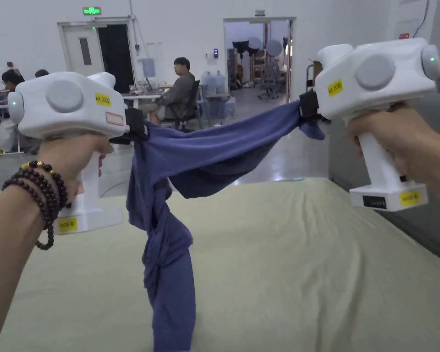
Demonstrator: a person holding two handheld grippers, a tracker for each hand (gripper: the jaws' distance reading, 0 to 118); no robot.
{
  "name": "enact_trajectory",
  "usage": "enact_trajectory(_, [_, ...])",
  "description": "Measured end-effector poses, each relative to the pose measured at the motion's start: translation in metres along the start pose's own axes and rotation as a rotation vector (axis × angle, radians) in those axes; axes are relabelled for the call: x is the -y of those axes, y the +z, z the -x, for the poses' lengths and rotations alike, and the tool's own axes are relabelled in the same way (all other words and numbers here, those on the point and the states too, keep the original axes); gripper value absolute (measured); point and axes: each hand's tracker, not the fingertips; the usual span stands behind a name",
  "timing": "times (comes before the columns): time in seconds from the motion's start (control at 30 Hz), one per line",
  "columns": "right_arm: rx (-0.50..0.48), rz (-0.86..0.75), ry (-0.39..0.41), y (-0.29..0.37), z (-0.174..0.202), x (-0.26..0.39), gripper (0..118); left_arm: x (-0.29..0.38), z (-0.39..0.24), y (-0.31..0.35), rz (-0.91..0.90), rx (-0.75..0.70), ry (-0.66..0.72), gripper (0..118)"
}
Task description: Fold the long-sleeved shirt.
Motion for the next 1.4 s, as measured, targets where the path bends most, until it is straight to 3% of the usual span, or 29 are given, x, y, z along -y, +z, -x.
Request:
enact_trajectory(0.17, [0.012, -0.002, -0.087, -0.013, -0.006, -0.061, 4, -0.049, -0.006, -0.002, -0.035, -0.084, -0.022, 5])
enact_trajectory(0.33, [0.033, 0.011, -0.076, -0.023, -0.004, -0.047, 4, -0.031, -0.019, 0.002, -0.024, -0.100, -0.051, 5])
enact_trajectory(0.5, [0.001, 0.112, -0.106, -0.053, -0.002, 0.035, 4, 0.046, -0.005, -0.026, 0.086, -0.104, -0.049, 5])
enact_trajectory(0.83, [-0.028, 0.538, -0.162, -0.145, 0.022, 0.307, 4, 0.313, 0.039, -0.098, 0.504, -0.091, 0.174, 5])
enact_trajectory(0.97, [-0.021, 0.661, -0.183, -0.153, 0.029, 0.371, 4, 0.346, 0.049, -0.103, 0.542, -0.082, 0.177, 5])
enact_trajectory(1.17, [-0.057, 0.626, -0.223, -0.114, 0.026, 0.384, 4, 0.332, 0.037, -0.055, 0.460, -0.062, 0.124, 5])
enact_trajectory(1.27, [-0.083, 0.629, -0.193, -0.074, 0.029, 0.397, 4, 0.355, 0.029, -0.025, 0.440, -0.055, 0.102, 5])
enact_trajectory(1.4, [-0.106, 0.665, -0.043, -0.011, 0.032, 0.434, 4, 0.420, 0.014, 0.022, 0.450, -0.060, 0.122, 5])
